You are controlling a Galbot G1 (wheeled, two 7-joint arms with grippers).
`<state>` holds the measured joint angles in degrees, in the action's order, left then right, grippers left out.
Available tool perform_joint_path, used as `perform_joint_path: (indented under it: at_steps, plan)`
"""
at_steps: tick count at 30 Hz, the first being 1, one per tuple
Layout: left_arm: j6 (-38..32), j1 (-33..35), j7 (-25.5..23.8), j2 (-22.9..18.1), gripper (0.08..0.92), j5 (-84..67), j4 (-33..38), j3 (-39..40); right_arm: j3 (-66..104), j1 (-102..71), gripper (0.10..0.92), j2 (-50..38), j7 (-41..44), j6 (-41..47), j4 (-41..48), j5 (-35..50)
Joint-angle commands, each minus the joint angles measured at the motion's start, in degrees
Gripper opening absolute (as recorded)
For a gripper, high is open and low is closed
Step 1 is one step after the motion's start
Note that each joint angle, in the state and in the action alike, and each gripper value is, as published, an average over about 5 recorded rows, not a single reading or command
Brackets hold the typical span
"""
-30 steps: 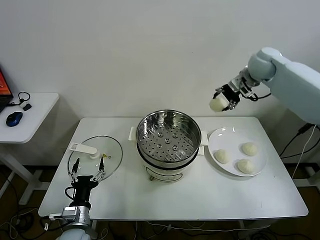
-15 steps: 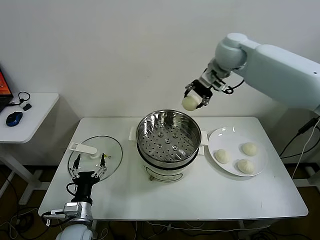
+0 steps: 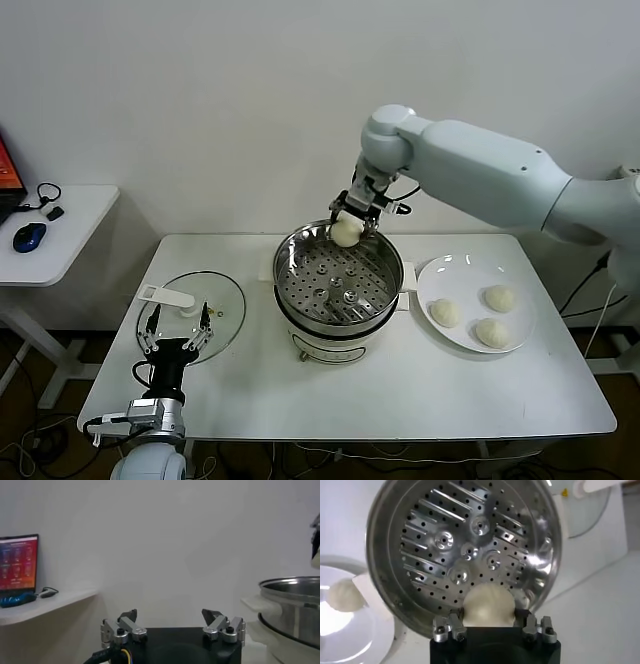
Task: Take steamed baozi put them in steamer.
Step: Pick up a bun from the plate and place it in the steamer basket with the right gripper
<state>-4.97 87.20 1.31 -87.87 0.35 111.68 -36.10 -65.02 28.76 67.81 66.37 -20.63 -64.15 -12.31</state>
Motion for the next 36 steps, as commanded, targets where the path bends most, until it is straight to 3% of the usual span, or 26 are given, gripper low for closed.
perform_joint_path:
  at_steps: [1, 25, 32, 36]
  plan:
    - [0.33, -0.27, -0.01, 0.2, 0.823, -0.05, -0.31, -0.2, 2.37, -4.88, 0.672, 4.59, -0.41, -3.83, 4.86, -8.22]
    - [0.0, 0.31, -0.08, 0.38, 0.823, -0.12, -0.86, -0.61, 6.12, -9.79, 0.679, 8.41, -1.67, -6.51, 10.66, -14.19]
    - [-0.07, 0.54, -0.1, 0.44, 0.823, -0.29, -0.87, -1.1, 6.24, -10.05, 0.803, 8.45, -1.8, -7.01, 10.63, -13.94]
    - [-0.16, 0.64, -0.05, 0.35, 0.823, -0.36, -0.93, -1.18, 6.58, -9.7, 0.821, 7.71, -1.43, -7.86, 9.79, -13.41]
